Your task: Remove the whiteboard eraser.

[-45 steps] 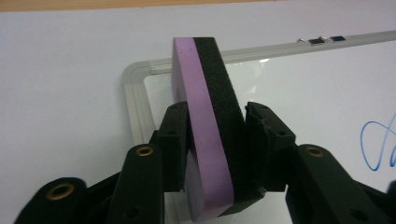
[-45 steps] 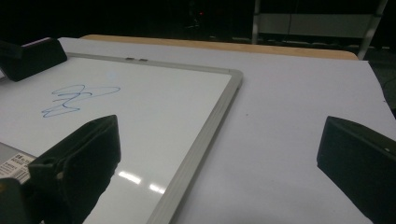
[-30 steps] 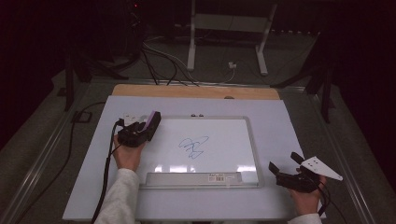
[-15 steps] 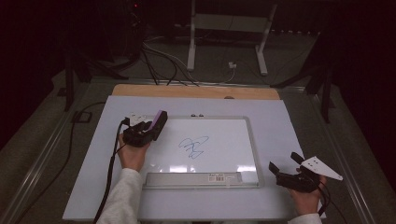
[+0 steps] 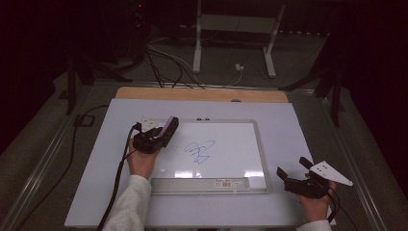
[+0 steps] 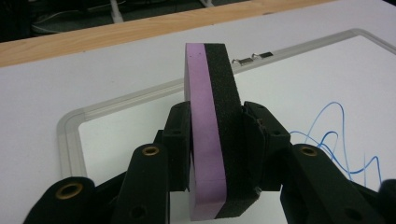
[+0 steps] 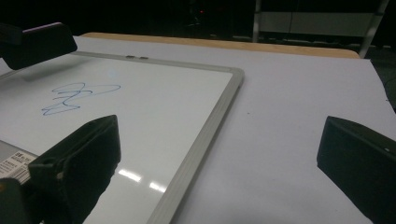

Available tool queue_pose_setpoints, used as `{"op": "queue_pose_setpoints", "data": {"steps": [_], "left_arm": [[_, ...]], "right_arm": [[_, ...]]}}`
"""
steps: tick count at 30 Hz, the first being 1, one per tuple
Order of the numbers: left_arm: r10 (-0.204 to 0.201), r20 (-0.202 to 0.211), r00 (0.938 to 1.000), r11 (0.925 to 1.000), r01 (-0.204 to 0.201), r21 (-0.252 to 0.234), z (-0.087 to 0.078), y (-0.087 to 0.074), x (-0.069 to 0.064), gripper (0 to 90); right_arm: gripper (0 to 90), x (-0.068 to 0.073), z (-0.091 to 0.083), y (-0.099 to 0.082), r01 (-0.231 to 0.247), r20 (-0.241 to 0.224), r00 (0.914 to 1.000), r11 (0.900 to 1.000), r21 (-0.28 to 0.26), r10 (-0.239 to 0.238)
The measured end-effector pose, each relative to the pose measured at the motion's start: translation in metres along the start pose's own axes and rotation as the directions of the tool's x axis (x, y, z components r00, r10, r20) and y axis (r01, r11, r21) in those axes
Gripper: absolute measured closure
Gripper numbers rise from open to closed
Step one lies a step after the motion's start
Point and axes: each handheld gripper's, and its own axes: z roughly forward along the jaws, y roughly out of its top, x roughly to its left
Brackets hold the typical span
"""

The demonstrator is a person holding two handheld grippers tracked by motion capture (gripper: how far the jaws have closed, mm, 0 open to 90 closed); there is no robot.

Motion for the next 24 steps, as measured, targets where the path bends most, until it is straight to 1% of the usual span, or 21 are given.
{"op": "queue_pose_setpoints", "data": {"steps": [1, 4, 12, 24], "left_arm": [[0.007, -0.002, 1.0, 1.0, -0.007, 0.0, 0.001, 0.0, -0.001, 65.4], [0.011, -0.003, 0.9999, 0.9999, -0.011, 0.002, 0.002, 0.0, -0.004, 65.4], [0.024, 0.005, 0.9997, 0.9997, -0.024, 0.005, 0.007, -0.002, -0.012, 65.4], [0.055, 0.008, 0.9985, 0.9981, -0.055, 0.028, 0.015, -0.005, -0.019, 65.4]], "right_arm": [[0.0, 0.0, 0.0, 0.0, 0.0, 0.0, 1.0, 1.0, -0.001, 0.0], [0.0, 0.0, 0.0, 0.0, -0.002, -0.001, 1.0, 1.0, -0.003, 0.002], [0.0, 0.0, -0.001, 0.0, 0.0, -0.002, 1.0, 1.0, -0.004, 0.0], [0.0, 0.0, -0.001, 0.0, -0.001, -0.002, 1.0, 1.0, -0.004, 0.001]]}}
